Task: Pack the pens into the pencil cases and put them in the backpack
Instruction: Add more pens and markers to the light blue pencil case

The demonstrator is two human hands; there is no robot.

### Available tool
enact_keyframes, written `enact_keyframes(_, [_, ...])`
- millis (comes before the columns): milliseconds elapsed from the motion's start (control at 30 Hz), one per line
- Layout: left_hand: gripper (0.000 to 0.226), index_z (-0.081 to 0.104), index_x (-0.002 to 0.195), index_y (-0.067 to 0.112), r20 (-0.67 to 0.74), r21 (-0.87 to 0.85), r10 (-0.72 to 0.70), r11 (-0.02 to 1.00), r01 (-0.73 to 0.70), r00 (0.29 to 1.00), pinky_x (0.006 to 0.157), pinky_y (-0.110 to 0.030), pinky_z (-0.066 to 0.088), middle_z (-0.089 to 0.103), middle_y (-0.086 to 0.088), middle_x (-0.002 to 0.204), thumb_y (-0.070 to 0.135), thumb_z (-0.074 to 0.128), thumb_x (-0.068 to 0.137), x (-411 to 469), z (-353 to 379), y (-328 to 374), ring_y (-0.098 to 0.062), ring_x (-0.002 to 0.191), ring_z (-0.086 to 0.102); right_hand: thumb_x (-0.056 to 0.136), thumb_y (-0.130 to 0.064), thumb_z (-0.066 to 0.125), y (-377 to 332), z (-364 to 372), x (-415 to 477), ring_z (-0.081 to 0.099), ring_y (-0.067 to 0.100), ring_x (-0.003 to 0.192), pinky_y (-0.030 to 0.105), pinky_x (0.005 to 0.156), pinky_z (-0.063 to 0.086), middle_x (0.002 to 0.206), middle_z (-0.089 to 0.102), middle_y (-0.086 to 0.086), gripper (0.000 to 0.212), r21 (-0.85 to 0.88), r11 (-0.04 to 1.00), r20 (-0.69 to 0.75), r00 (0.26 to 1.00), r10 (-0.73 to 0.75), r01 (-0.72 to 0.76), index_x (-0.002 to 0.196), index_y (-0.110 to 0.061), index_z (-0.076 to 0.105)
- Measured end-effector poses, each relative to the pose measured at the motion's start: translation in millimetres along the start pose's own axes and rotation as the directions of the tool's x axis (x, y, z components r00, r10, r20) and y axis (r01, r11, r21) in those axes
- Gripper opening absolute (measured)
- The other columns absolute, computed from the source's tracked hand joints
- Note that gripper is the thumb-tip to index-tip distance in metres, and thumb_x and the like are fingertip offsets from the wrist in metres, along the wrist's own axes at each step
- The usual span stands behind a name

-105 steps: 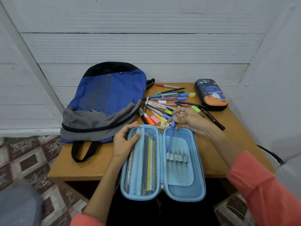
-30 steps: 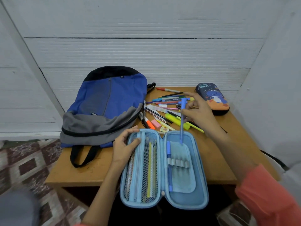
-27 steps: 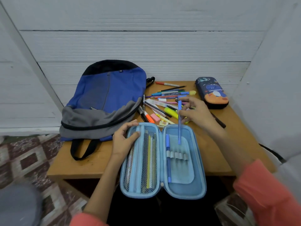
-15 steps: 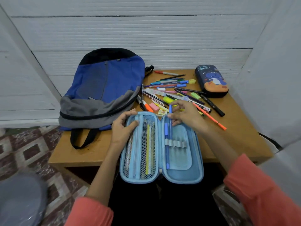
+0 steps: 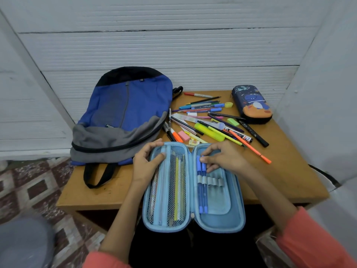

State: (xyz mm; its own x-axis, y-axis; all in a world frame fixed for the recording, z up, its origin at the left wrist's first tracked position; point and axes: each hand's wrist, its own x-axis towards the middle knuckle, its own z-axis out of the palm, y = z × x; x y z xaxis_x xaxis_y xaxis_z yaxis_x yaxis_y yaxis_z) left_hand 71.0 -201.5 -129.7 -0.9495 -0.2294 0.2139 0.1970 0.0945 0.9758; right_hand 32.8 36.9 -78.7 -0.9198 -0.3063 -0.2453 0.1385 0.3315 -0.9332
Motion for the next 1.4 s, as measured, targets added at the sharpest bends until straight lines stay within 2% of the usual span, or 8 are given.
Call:
enact_keyframes(267, [0.030,0.069,0.099,0.020,-0.004,-0.005,-0.002,1.000,0.002,1.000,0.098,-0.022,0.047,0.065,0.002,0.124,-0.005,0.069,0.083,-0.1,0.1,1.4,-0.008,0.118,0.060,0.082,-0.007,0.074,-11.2,-17.2,6.7,0.066,0.017,0.054,0.025,0.054,0.057,0.070,0.066,0.014,0.020,-0.015,1.000,0.059,0.998,-0.007,0.008,0.097,0.004,0.068])
enact_keyframes(467, [0.028,0.069,0.099,0.018,-0.010,-0.004,0.000,1.000,0.000,1.000,0.094,-0.017,0.048,0.065,0.004,0.123,-0.005,0.069,0.082,0.1,0.6,1.9,-0.007,0.117,0.060,0.087,-0.007,0.066,-16.1,-53.2,66.8,0.059,0.018,0.059,0.027,0.053,0.050,0.077,0.068,0.012,0.004,-0.266,0.951,-0.391,0.884,-0.257,0.158,0.088,-0.005,0.070])
enact_keyframes(600, [0.028,0.069,0.099,0.017,-0.001,-0.008,-0.007,1.000,0.007,1.000,0.101,-0.029,0.047,0.065,0.003,0.125,-0.005,0.069,0.083,0.5,0.0,0.7,-0.008,0.119,0.059,0.090,-0.010,0.055,-16.6,-75.4,121.1,0.062,0.033,0.096,0.038,0.075,0.051,0.105,0.068,0.016,0.021,-0.665,0.746,-0.434,0.826,-0.360,-0.024,0.104,-0.007,0.070])
enact_keyframes(733, [0.024,0.070,0.100,0.017,0.002,-0.015,-0.022,1.000,0.022,1.000,0.103,-0.034,0.047,0.065,0.002,0.126,0.006,0.073,0.079,0.2,-0.2,0.6,-0.009,0.120,0.059,0.098,-0.020,0.047,-21.4,-74.9,153.0,0.050,0.039,0.118,0.041,0.088,0.043,0.131,0.053,0.019,0.034,-0.869,0.485,-0.269,0.917,-0.296,-0.099,0.129,-0.007,0.052])
enact_keyframes(800, [0.024,0.071,0.099,0.018,-0.004,-0.018,-0.016,1.000,0.016,1.000,0.103,-0.036,0.047,0.065,0.002,0.126,0.012,0.071,0.076,0.4,-0.3,0.9,-0.009,0.120,0.059,0.101,-0.023,0.040,-20.1,-74.2,166.0,0.047,0.038,0.123,0.043,0.093,0.041,0.139,0.048,0.017,0.038,-0.890,0.447,-0.224,0.937,-0.266,-0.086,0.136,-0.009,0.046])
enact_keyframes(1033, [0.021,0.073,0.095,0.023,0.000,-0.016,-0.030,0.999,0.030,1.000,0.104,-0.044,0.047,0.066,0.006,0.125,0.015,0.071,0.075,0.1,-0.6,-2.6,-0.010,0.120,0.059,0.092,0.002,0.046,-10.1,-77.8,181.5,0.060,0.038,0.106,0.039,0.085,0.050,0.116,0.064,0.023,0.034,-0.816,0.563,-0.358,0.879,-0.314,-0.131,0.121,-0.004,0.064])
enact_keyframes(1267, [0.020,0.071,0.097,0.016,0.000,-0.015,-0.024,1.000,0.024,1.000,0.104,-0.040,0.047,0.066,0.005,0.125,0.005,0.073,0.080,0.5,1.1,-1.1,-0.008,0.119,0.059,0.090,0.003,0.052,-8.3,-84.6,178.5,0.059,0.039,0.103,0.039,0.083,0.050,0.112,0.064,0.024,0.023,-0.839,0.531,-0.329,0.887,-0.325,-0.117,0.109,0.002,0.065])
enact_keyframes(1400, [0.022,0.074,0.091,0.028,-0.007,-0.034,-0.021,0.999,0.021,1.000,0.102,-0.037,0.047,0.067,0.005,0.124,0.015,0.071,0.074,-1.3,0.2,2.2,-0.009,0.119,0.059,0.094,-0.011,0.057,-13.0,-84.1,164.3,0.060,0.036,0.102,0.037,0.078,0.046,0.111,0.065,0.016,0.017,-0.695,0.716,-0.460,0.807,-0.370,-0.068,0.108,-0.009,0.066])
